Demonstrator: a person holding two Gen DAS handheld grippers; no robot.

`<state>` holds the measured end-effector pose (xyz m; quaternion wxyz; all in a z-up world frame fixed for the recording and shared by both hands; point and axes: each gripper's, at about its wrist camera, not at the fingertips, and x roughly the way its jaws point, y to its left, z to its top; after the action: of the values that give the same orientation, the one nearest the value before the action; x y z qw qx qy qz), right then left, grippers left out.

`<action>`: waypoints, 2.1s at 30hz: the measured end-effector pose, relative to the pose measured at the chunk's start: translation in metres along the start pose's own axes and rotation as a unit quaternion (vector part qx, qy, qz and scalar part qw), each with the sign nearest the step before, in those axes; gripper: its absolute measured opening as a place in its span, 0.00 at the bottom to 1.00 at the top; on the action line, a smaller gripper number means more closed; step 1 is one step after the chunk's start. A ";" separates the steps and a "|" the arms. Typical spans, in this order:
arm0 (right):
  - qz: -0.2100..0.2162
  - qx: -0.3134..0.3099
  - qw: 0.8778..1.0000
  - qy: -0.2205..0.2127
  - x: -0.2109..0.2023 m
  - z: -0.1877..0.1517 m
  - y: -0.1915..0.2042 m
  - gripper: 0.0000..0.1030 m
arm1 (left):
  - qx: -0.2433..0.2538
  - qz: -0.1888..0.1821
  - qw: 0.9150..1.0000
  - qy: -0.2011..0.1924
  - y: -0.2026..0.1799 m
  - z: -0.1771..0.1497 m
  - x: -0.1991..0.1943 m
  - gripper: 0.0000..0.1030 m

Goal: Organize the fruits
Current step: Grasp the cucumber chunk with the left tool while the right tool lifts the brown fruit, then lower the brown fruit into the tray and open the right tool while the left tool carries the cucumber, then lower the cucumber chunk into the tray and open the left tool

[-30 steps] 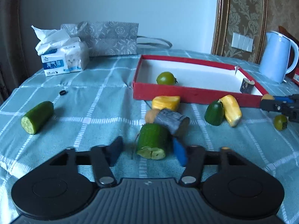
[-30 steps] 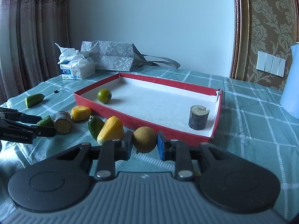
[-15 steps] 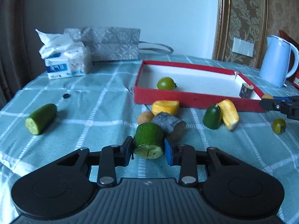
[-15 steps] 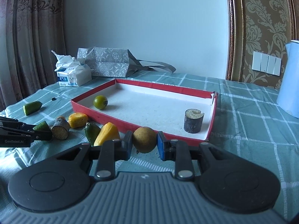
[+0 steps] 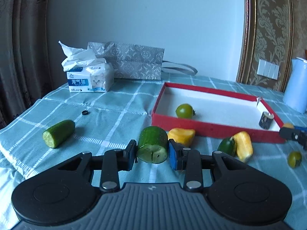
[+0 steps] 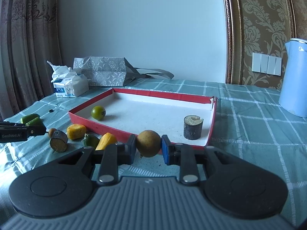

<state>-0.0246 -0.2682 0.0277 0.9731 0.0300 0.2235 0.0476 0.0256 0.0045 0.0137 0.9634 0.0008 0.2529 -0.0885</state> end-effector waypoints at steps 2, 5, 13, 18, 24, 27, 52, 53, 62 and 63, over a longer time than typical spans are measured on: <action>-0.003 0.005 1.000 -0.003 -0.001 0.000 -0.001 0.25 | -0.003 -0.001 1.000 -0.006 -0.004 0.003 0.002 0.33; -0.009 0.012 1.000 -0.012 -0.005 -0.001 -0.002 0.25 | -0.003 0.000 1.000 -0.015 -0.010 0.008 0.006 0.33; -0.020 0.030 0.999 -0.033 -0.015 -0.003 -0.001 0.25 | -0.002 0.010 0.999 -0.031 -0.014 0.010 0.017 0.33; -0.026 0.028 0.999 -0.036 -0.013 -0.004 0.003 0.25 | -0.007 0.011 0.999 -0.032 -0.011 0.009 0.021 0.33; -0.034 0.019 0.998 -0.041 -0.007 0.003 0.009 0.25 | -0.014 0.007 0.999 -0.039 -0.007 0.008 0.019 0.33; -0.039 0.015 0.998 -0.037 0.006 0.015 0.007 0.25 | -0.016 0.006 0.999 -0.041 -0.007 0.008 0.019 0.33; -0.097 0.043 0.994 -0.023 0.077 0.047 -0.022 0.47 | -0.029 0.003 0.999 -0.039 -0.002 0.006 0.021 0.33; -0.094 0.047 0.994 -0.033 0.068 0.046 -0.022 0.47 | -0.029 0.005 0.999 -0.039 -0.002 0.006 0.022 0.33; -0.112 0.055 0.986 -0.109 -0.017 0.006 -0.026 0.69 | -0.028 0.020 0.998 -0.044 -0.002 0.005 0.019 0.33; -0.114 0.056 0.986 -0.110 -0.021 0.003 -0.028 0.69 | -0.028 0.021 0.998 -0.046 -0.001 0.005 0.018 0.33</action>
<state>-0.0398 -0.2979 0.0375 0.9876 0.0643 0.1191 -0.0801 0.0431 -0.0002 0.0092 0.9753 -0.0246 0.2107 -0.0612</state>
